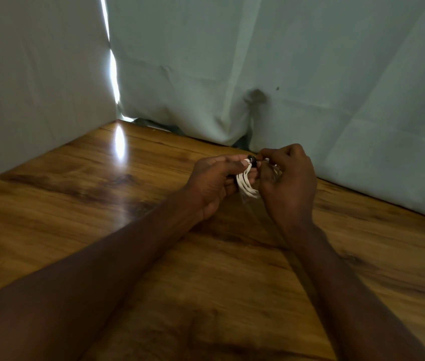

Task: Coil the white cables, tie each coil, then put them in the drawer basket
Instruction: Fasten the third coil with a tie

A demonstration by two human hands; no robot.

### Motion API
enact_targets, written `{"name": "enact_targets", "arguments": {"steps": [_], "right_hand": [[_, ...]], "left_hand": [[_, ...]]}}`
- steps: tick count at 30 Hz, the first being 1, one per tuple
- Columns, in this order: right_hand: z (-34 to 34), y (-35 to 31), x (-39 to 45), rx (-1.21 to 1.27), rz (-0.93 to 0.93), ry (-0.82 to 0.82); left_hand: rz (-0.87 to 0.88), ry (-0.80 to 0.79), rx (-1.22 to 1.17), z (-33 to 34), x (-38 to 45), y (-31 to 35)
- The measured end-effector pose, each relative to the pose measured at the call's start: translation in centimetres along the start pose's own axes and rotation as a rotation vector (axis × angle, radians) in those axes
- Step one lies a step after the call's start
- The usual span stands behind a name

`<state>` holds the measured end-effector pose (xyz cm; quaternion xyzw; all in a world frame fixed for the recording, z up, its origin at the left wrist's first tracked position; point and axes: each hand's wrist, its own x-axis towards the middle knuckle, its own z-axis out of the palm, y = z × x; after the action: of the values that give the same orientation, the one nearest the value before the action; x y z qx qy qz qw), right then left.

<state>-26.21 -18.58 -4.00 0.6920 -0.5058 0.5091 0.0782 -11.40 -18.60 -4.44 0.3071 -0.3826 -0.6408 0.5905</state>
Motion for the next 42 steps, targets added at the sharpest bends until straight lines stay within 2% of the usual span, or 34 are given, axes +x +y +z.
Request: {"name": "enact_targets", "arguments": {"steps": [7, 12, 21, 24, 28, 30, 36, 42], "right_hand": [[0.1, 0.2, 0.3, 0.026, -0.005, -0.01], [0.4, 0.7, 0.1, 0.021, 0.024, -0.005], [0.2, 0.7, 0.4, -0.011, -0.027, -0.047], [0.3, 0.9, 0.3, 0.175, 0.057, -0.062], [0.1, 0.2, 0.8, 0.898, 0.585, -0.074], [0.0, 0.0, 0.8, 1.054, 0.698, -0.146], [-0.1, -0.3, 0.7, 1.141, 0.77, -0.186], [-0.4, 0.5, 1.1, 1.023, 0.64, -0.215]], "left_hand": [[0.008, -0.011, 0.021, -0.3, 0.1, 0.2], [-0.029, 0.037, -0.007, 0.2, 0.7, -0.4], [-0.002, -0.037, 0.03, -0.6, 0.2, -0.2], [0.035, -0.06, 0.104, -0.8, 0.5, 0.5], [0.039, -0.107, 0.137, -0.4, 0.8, 1.2], [0.034, -0.119, 0.149, -0.4, 0.7, 1.2], [0.025, -0.165, 0.195, -0.9, 0.6, 1.4], [0.05, -0.152, 0.143, -1.2, 0.7, 1.4]]}}
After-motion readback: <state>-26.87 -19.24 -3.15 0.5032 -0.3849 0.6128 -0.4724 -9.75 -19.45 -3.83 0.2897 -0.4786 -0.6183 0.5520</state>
